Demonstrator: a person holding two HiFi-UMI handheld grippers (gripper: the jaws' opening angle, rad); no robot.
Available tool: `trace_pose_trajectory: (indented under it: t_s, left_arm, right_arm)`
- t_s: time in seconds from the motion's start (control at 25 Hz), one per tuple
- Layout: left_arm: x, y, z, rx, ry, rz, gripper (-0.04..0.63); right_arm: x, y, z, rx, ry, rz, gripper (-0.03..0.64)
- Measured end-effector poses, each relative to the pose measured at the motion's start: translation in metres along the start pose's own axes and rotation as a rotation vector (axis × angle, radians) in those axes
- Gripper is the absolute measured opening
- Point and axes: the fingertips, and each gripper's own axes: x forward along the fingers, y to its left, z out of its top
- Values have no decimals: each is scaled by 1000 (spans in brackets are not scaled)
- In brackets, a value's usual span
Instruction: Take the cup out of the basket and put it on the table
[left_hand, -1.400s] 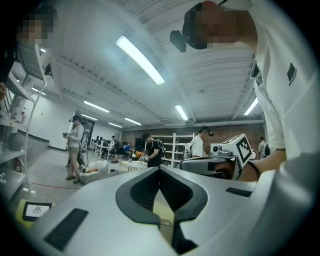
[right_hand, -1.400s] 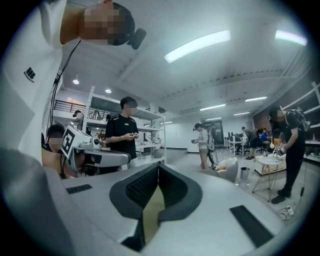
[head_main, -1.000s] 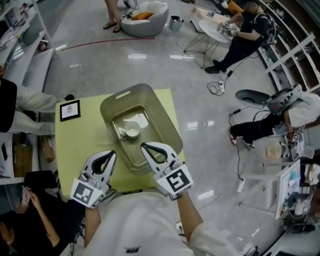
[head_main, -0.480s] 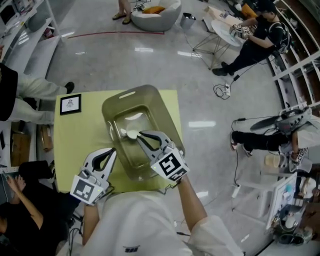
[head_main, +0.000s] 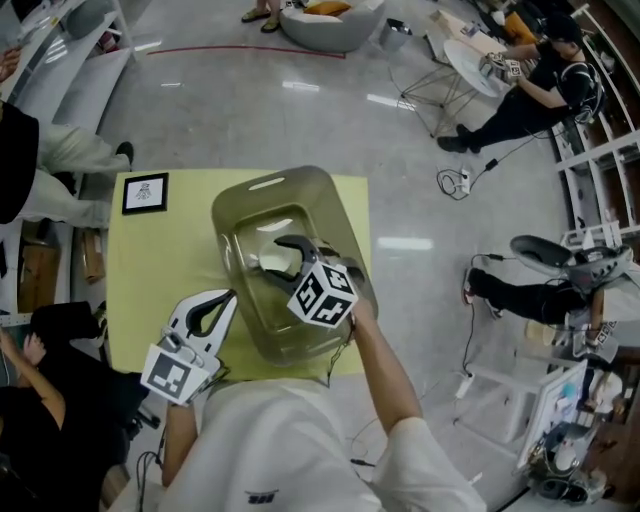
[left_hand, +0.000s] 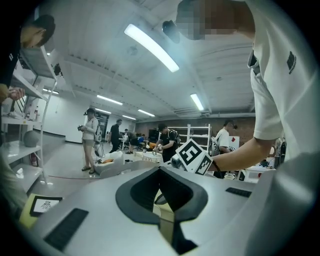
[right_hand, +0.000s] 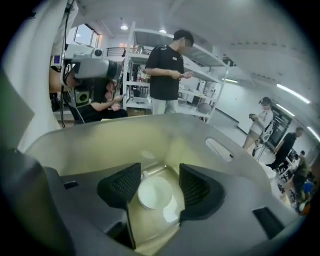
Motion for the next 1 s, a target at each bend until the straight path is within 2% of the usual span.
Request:
trace_pose_trajectory:
  t_s: [0.28,0.44,0.68,1.0]
  left_arm:
    - [-1,12,-7,-5,12,5,2]
    - [1,15,-12,-7,23,6,2]
    - [4,16,-19,6,54,3,2]
    - [16,10,-23,77,114,-27,2]
  right_arm:
    - [54,10,-38,-110,178,154,354]
    - [77,14,-59,-171,244,205,376]
    - [98,20,-89,-205,333,269,410]
    - [111,20,-98,-176,314,288,411]
